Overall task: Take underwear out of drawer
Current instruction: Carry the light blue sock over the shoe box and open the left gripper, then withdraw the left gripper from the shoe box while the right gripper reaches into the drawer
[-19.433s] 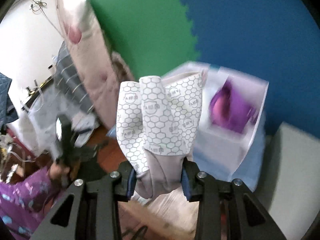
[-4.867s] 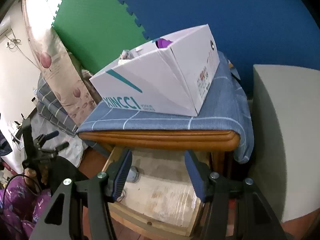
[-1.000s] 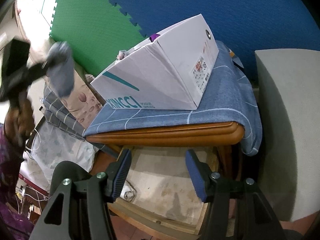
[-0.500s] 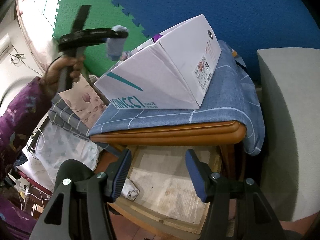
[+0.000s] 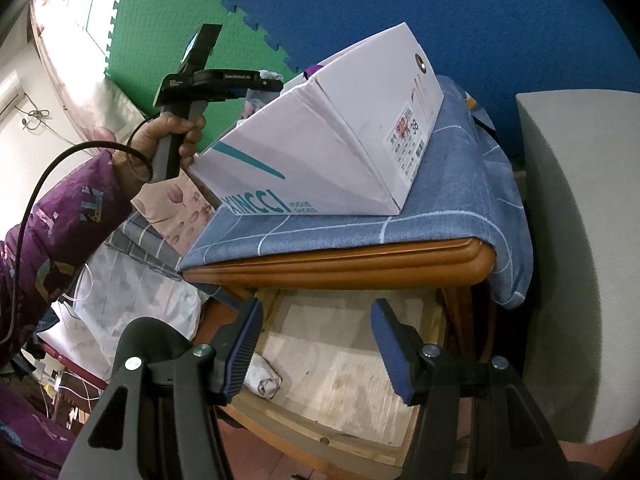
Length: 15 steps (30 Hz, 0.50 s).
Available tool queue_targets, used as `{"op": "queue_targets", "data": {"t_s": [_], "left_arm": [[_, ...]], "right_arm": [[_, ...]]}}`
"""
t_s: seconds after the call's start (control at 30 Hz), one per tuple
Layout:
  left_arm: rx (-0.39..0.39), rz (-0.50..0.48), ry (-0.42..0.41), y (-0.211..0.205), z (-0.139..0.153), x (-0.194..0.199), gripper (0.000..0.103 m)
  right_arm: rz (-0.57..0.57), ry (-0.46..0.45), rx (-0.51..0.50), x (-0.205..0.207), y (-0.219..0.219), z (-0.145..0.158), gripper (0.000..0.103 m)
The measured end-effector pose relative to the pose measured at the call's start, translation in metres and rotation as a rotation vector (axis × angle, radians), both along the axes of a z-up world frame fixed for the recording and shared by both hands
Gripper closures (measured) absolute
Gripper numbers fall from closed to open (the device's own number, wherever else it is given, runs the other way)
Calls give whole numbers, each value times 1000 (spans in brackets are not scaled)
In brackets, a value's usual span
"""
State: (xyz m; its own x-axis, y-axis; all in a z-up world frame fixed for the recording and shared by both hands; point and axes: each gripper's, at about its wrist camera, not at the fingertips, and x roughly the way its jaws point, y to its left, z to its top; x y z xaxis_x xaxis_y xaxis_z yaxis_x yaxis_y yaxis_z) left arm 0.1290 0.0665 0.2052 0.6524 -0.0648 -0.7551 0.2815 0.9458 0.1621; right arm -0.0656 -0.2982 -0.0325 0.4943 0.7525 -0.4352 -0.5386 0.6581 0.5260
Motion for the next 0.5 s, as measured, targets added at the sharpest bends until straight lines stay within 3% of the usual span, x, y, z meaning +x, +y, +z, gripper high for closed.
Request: {"op": "queue_targets", "data": {"t_s": [0.1, 0.17, 0.23, 0.5], "left_arm": [[1, 5, -23, 0, 1, -3, 51], [9, 16, -56, 1, 3, -6, 31], [18, 30, -93, 2, 7, -12, 24], [-10, 49, -165, 5, 21, -44, 24]], "right_arm": [[0, 0, -2, 0, 0, 0, 46], [0, 0, -6, -1, 1, 0, 46], [-1, 0, -8, -1, 1, 0, 46], [0, -3, -26, -1, 3, 0, 46]]}}
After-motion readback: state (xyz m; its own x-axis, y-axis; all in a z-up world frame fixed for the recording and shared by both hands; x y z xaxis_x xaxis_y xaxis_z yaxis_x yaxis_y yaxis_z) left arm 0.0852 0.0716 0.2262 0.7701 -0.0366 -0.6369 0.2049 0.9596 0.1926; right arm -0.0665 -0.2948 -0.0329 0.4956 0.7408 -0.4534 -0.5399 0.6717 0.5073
